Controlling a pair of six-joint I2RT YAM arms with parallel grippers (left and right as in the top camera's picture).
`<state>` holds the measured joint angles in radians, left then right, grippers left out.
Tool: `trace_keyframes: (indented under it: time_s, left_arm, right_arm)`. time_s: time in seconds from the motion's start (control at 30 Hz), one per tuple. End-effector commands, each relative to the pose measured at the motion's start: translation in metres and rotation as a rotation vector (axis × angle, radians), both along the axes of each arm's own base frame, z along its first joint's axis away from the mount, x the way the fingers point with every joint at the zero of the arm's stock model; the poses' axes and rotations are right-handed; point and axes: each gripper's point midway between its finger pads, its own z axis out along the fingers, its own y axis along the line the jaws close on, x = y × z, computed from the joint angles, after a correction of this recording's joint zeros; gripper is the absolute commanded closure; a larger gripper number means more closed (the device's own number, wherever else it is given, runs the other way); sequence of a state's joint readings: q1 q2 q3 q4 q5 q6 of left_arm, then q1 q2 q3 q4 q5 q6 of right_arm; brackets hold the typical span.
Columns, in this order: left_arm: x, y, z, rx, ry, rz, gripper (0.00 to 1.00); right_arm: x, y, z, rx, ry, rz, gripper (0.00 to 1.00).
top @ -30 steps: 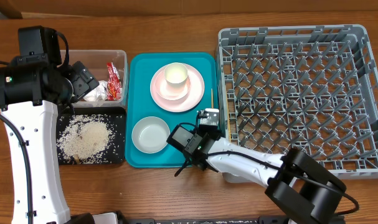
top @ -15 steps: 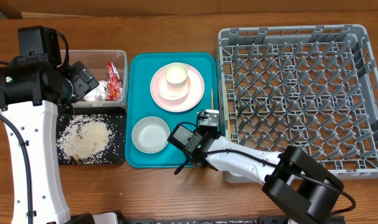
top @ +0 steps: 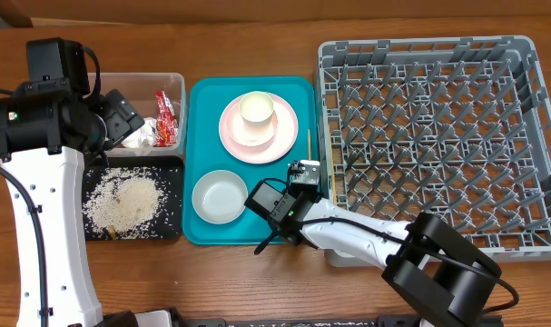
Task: Sort waste into correct bins and load items into the dishwasher
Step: 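Lower the right gripper and close it on the second chopstick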
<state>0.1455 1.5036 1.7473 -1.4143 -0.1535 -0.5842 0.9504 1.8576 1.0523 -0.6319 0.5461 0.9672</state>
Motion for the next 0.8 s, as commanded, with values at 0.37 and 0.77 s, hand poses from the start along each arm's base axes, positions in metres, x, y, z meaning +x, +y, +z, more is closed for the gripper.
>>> trace_keyframes:
  time_s: [0.37,0.77]
  left_arm:
    - [0.0007,-0.0001,0.0003,0.007,0.002,-0.012,0.0]
    - [0.0007,-0.0001,0.0003,0.007,0.002,-0.012,0.0]
  right_arm:
    - [-0.0011,-0.0049,-0.0057,0.003,0.029,-0.014,0.58]
    - [-0.0068,0.0022,-0.0098,0.042,0.071,-0.004,0.58]
